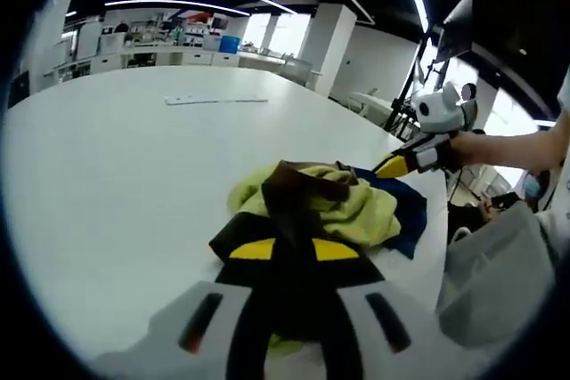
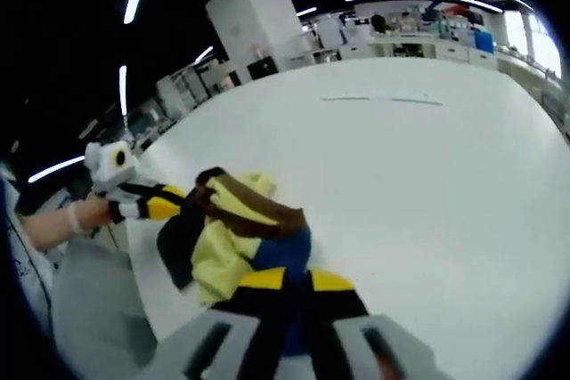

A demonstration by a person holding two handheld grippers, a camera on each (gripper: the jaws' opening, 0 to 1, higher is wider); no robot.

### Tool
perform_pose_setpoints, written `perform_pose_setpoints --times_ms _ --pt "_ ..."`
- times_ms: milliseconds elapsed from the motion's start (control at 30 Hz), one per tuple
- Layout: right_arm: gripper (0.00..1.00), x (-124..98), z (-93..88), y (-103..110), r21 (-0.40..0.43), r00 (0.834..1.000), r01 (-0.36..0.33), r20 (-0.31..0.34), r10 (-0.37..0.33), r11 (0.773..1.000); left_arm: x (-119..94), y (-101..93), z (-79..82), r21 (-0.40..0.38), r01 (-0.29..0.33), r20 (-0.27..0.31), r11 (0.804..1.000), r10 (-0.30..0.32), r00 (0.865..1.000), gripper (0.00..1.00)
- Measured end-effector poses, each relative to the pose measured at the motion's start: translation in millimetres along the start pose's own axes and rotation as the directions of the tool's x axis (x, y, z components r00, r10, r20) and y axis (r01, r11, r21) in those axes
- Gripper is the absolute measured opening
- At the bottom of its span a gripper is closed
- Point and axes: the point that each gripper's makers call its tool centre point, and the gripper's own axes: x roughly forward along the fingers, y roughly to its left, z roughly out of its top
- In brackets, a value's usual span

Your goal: Fold the garment on the visible template until the final outline fits inside the template.

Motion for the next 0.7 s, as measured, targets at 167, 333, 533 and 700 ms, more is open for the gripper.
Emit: perform_pose_setpoints --times_ms 167,333,533,700 --pt "0.00 0 -4.0 1 -0.015 1.000 0.000 -0.015 0.000 1.000 0 -0.1 -1.1 0.006 -0.001 -0.007 1.000 0.001 1.000 0.08" --pt "0.00 -1 -3.3 0 -0.006 1.000 0.004 -0.007 -0.004 1.000 0 0.4 1.2 0.005 -0.009 0.001 1.000 0.009 1.000 0.00" --pt "0.00 -8 -0.1 6 -0.001 1.000 -0.007 0.014 0.007 1.000 -3 1.2 3.8 0.002 -0.014 0.008 1.000 0.014 1.000 0.00" --pt "0.00 -20 8.2 13 0.010 0.998 -0.020 0.054 0.020 1.000 -12 1.3 11.7 -0.026 -0.003 0.032 1.000 0.004 0.999 0.00"
